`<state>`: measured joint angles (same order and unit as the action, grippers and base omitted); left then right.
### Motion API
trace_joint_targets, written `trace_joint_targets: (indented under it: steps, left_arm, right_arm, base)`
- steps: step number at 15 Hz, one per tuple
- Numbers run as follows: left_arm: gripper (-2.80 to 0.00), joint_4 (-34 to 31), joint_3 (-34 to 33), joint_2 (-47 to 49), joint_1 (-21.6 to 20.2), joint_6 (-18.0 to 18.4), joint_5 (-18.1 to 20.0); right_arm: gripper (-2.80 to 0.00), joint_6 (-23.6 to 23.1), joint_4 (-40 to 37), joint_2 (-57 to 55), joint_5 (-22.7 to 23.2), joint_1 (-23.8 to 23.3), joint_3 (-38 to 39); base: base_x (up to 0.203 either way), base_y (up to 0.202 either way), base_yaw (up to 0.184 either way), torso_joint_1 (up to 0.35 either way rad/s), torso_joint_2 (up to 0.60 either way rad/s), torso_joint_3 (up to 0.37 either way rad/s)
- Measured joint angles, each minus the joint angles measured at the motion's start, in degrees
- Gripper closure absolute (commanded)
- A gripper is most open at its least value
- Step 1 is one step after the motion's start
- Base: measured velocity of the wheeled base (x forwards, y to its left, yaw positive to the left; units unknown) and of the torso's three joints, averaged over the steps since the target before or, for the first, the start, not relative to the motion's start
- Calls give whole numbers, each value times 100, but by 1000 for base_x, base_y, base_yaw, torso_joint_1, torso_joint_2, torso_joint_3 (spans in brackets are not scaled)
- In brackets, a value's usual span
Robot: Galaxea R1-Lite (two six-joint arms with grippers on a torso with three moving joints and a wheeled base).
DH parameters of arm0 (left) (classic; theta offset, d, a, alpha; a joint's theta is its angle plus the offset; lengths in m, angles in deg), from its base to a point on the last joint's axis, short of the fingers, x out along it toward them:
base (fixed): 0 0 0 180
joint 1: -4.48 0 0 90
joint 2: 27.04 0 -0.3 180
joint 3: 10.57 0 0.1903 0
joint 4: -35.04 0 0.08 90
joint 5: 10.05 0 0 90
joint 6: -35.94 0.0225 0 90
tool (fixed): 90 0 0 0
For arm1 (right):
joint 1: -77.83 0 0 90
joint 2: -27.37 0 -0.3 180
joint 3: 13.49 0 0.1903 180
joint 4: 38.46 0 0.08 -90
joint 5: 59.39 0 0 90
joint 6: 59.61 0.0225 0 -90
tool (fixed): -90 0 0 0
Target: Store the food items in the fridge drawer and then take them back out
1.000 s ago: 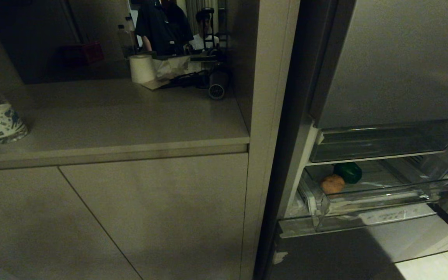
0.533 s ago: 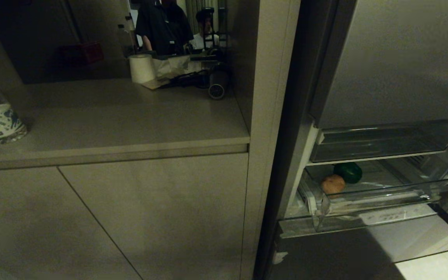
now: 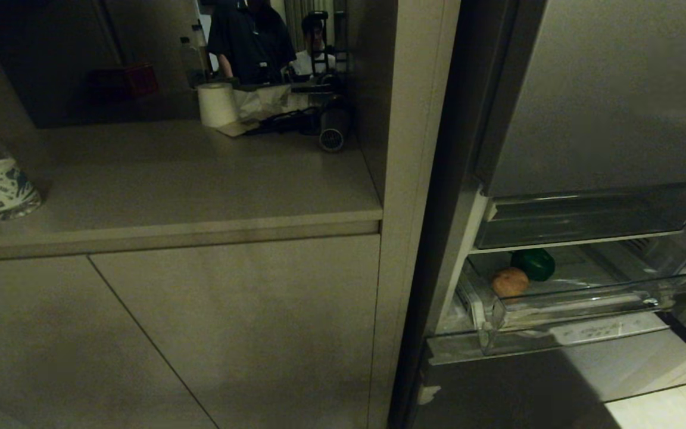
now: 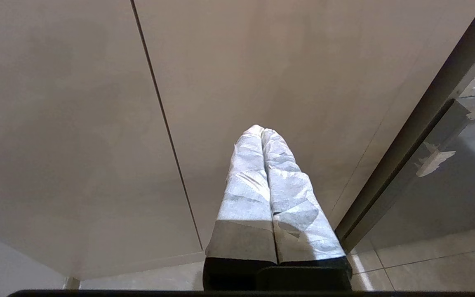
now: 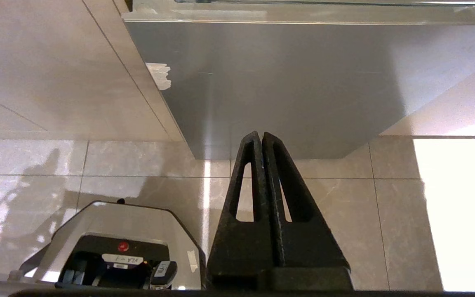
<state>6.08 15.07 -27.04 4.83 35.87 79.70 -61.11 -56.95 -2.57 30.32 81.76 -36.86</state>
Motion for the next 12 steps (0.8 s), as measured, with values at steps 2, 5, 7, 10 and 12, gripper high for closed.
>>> trace_joint_targets:
  steps: [2, 5, 7, 10, 12]
  left_arm:
    - [0, 0, 0, 0, 0, 0, 0]
    - [0, 0, 0, 0, 0, 0, 0]
    - [0, 1, 0, 0, 0, -1, 0]
    - [0, 0, 0, 0, 0, 0, -2]
    - [0, 0, 0, 0, 0, 0, 0]
  right_arm:
    - [0, -45, -37, 69, 2, 32, 0]
    - [0, -105, 115, 85, 11, 96, 0]
    - [0, -122, 562, -171, 16, 124, -17]
    - [0, -111, 1014, -1130, 65, 135, -558]
    - [0, -102, 1068, -1971, 91, 144, -1058]
  base:
    - [0, 0, 0, 0, 0, 0]
    - [0, 0, 0, 0, 0, 0]
    - [0, 0, 0, 0, 0, 0]
    - [0, 0, 0, 0, 0, 0]
    - [0, 0, 0, 0, 0, 0]
